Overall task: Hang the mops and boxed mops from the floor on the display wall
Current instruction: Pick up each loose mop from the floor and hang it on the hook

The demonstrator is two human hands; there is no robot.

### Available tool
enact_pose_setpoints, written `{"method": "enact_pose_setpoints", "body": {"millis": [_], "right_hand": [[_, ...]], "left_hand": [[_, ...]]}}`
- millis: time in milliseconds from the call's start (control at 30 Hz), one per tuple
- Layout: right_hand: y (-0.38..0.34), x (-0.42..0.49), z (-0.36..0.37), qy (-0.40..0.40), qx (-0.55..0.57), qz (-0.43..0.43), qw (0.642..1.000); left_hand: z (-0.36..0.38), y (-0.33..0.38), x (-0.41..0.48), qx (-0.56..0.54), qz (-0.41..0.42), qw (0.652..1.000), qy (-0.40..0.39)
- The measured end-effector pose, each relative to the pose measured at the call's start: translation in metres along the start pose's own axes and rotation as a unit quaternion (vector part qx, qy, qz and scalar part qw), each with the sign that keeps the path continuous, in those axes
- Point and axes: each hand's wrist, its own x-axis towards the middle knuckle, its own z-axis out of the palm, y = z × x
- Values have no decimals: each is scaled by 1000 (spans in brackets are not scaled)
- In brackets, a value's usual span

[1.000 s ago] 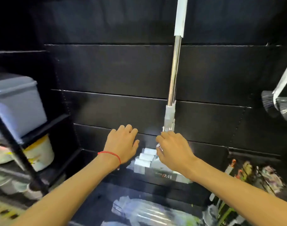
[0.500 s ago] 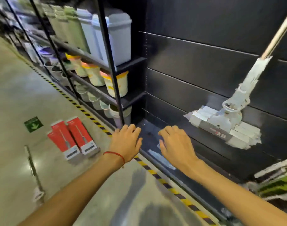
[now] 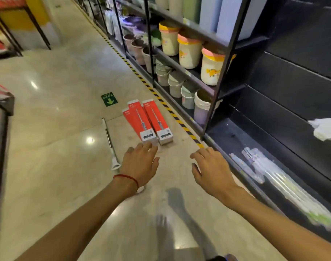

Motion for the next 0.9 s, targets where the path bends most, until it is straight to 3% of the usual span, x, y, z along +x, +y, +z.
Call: {"method": "enact_pose_setpoints", "body": {"millis": [367,900], "right_hand": [[-174,115,69,-34,51,-56,997],[-374,351,195,-62,114,-187,974]], "left_hand": [[41,-214,-65,-22,-133,991,-8],[75,-511,-18,-10,-236,969,-76]]}}
